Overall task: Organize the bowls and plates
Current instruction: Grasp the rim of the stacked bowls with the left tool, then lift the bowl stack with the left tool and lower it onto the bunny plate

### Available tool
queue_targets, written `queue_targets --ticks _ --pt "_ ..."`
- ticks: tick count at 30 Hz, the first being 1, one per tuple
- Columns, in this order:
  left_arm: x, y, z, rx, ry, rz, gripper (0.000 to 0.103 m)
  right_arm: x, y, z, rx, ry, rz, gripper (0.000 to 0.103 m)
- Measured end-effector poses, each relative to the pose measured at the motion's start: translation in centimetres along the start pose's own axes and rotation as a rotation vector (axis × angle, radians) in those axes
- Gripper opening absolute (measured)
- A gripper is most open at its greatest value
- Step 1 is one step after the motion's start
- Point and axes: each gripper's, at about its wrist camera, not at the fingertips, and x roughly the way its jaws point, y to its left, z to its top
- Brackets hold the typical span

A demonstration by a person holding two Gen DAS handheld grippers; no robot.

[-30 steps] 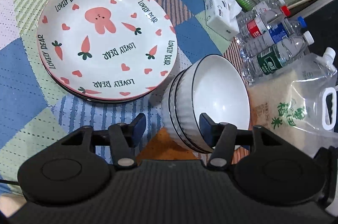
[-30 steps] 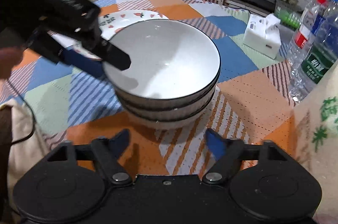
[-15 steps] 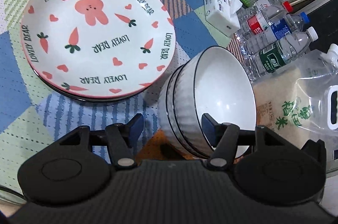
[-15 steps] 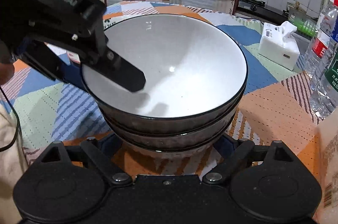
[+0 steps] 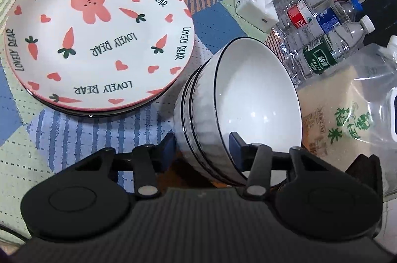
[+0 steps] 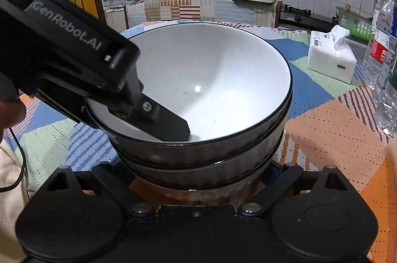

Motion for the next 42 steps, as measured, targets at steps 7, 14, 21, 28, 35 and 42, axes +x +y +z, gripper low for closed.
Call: queue_targets --ticks 7,14,21,28,35,42 --pt "-0.8 -0.1 -0.6 0.03 0.009 0.009 0.045 -0.5 0.2 -0.2 -0.005 0.003 0.006 0.097" --pt "-1.8 -1.4 -1.3 0.108 0.003 0.037 0.045 -1.3 0.3 -0.5 -0.026 -0.033 -0.001 0.096" --pt "-3.5 -2.3 -1.4 0.135 0.008 0.027 0.045 -2.9 1.2 -0.6 -0.057 -0.074 -0.019 0.096" --pt "-7.0 -3.0 -1.3 0.163 -0.02 0.032 0.045 -4.8 2.5 0.5 -0.092 -0.142 -0.013 0.096" --pt "-10.1 -2.4 0.0 0.171 -0.042 0.043 0.045 -5.3 4.2 3.0 -0.141 -0.171 0.006 0.096" --pt "-12.5 -0.4 2.4 0.155 -0.107 0.112 0.045 -3.0 5.3 6.1 -0.177 -0.212 0.072 0.096"
